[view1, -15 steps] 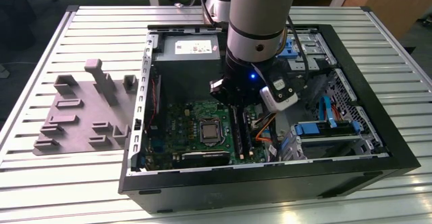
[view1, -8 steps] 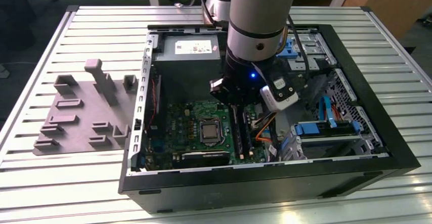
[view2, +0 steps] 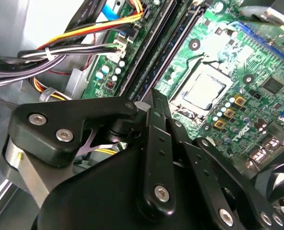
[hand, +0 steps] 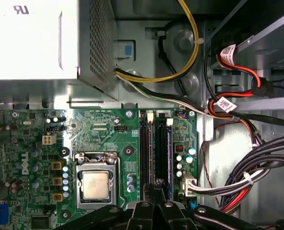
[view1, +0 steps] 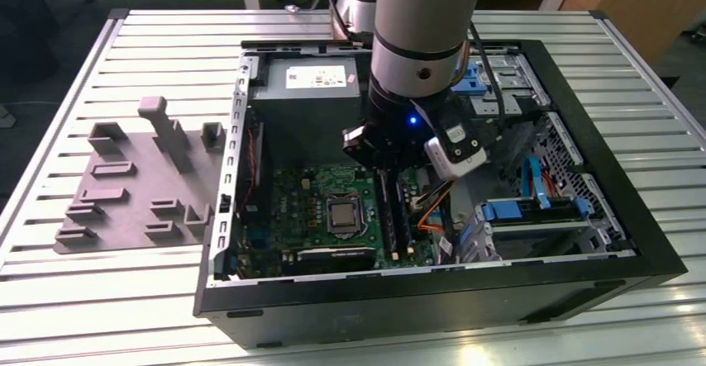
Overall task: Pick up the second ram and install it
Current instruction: 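Press down the second ram until it locks into place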
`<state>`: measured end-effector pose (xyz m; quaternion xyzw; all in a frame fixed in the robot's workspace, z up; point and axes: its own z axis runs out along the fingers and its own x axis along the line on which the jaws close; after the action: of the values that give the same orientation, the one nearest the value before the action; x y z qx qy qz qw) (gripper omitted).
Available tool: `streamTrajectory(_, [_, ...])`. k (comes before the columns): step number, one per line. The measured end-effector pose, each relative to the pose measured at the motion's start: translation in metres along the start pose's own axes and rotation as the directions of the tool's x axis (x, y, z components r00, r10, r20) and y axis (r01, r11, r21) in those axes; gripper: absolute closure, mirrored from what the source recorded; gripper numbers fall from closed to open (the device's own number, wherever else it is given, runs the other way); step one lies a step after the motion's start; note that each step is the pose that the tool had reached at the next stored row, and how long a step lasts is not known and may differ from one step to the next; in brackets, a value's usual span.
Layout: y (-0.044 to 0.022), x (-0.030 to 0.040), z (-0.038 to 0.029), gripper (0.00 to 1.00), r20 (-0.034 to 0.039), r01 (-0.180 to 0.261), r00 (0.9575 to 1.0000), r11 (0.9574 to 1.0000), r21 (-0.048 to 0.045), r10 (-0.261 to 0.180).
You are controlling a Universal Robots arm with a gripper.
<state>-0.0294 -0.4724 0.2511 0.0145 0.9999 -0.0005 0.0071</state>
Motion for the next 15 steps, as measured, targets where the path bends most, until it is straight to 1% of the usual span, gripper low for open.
streamTrajectory(15, [0.021, 0.0006, 0.0015, 0.89, 0.0, 0.0, 1.0, 1.0, -0.0001, 0.0])
